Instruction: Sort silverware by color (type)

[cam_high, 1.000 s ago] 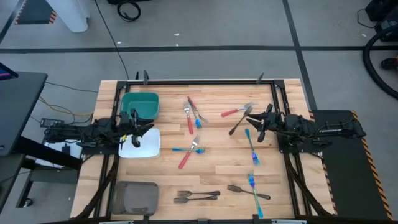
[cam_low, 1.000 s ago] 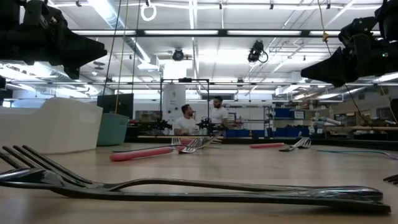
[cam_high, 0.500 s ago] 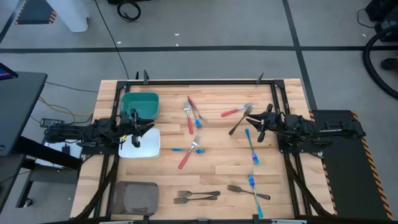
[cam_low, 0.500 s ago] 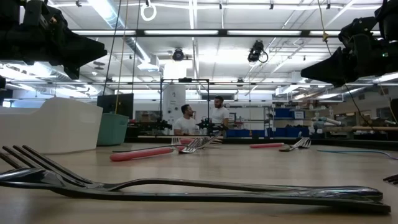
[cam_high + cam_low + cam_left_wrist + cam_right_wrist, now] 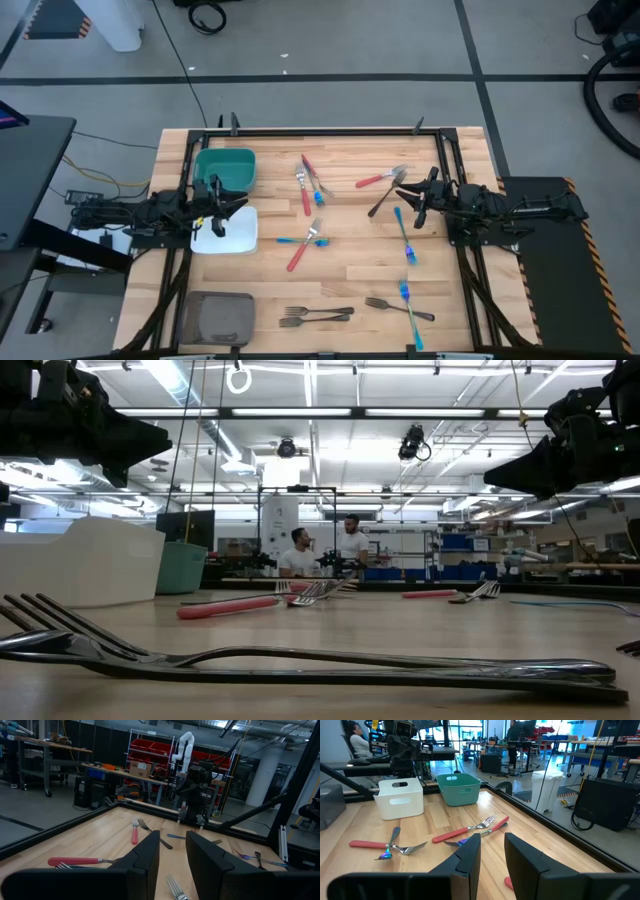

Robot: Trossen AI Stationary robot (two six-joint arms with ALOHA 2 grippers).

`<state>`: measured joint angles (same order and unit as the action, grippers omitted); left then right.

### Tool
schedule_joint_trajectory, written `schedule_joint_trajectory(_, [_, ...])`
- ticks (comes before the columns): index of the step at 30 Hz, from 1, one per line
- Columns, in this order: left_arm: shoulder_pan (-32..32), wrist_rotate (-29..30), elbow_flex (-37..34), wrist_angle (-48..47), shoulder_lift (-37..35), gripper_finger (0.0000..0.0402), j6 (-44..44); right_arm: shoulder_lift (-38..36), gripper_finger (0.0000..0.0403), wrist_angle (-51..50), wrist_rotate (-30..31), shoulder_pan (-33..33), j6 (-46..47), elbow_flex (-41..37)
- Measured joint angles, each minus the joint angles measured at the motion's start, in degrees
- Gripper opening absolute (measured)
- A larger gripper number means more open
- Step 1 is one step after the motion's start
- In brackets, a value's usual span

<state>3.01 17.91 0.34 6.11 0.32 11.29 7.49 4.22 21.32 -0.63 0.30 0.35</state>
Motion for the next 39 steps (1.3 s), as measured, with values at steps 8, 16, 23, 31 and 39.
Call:
schedule_joint_trajectory(8, [0.00, -0.01, 0.00, -0.01, 0.00, 0.0105, 0.00, -0.02, 0.0096, -0.01, 0.00, -0.01, 0.00, -0.01])
schedule_joint_trajectory(16, [0.01, 0.00, 0.01, -0.01, 0.00, 0.0105, 0.00, -0.02, 0.0096, 0.01, 0.00, 0.01, 0.00, -0.01])
schedule_joint_trajectory(23, [0.00, 0.00, 0.00, 0.00, 0.00, 0.0105, -0.02, -0.02, 0.0096, -0.01, 0.00, 0.00, -0.01, 0.00])
schedule_joint_trajectory(31, [-0.34, 1.68, 0.02, -1.51, 1.03, 0.0105, -8.31, -0.02, 0.0096, 0.01, 0.00, -0.01, 0.00, -0.01])
schedule_joint_trajectory(39, [-0.29, 1.82, 0.01, -1.07, 1.29, 0.0105, -9.00, 0.00, 0.0096, 0.38, 0.00, -0.01, 0.00, -0.01])
